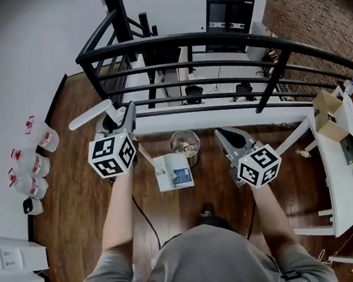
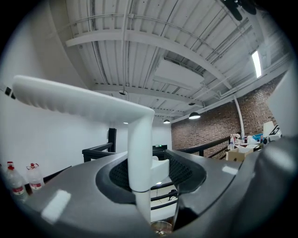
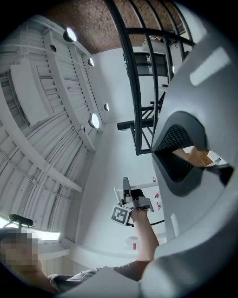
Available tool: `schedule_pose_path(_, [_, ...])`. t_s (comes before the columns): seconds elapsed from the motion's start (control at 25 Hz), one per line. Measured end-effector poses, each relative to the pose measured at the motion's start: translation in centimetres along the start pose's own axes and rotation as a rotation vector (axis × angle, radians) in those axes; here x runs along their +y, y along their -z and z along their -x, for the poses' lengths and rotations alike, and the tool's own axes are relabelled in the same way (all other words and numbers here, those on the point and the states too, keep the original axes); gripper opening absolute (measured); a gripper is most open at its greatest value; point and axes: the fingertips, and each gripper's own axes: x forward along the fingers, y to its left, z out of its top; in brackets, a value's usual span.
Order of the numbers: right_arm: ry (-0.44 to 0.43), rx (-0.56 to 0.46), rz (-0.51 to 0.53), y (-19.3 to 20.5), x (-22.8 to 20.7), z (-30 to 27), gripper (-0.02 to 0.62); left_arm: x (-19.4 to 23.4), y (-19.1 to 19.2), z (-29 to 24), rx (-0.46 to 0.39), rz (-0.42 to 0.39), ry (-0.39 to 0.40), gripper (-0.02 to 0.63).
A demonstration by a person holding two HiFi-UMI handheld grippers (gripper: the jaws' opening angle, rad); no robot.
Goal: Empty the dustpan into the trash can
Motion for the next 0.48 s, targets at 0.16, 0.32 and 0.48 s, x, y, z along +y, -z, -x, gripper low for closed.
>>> schedule_pose_path(0.16, [-0.031, 0.005, -0.016, -0.9, -4.4, -2.2, -0.002, 1.0, 0.0, -4.0, 0.001, 0.005, -0.064, 0.19])
schedule_pose_path(0.32, [-0.039, 0.011, -0.03, -1.2, -7.6, -4.2, -0.002, 1.4, 1.1, -7.6, 0.019, 0.012, -0.088, 0.19])
schedule_pose_path(0.48, [-0.022, 0.014, -0.04, -1.0, -9.7, -6.2, -0.002, 2.8, 2.4, -10.5, 0.03, 0.019, -0.109, 0.19])
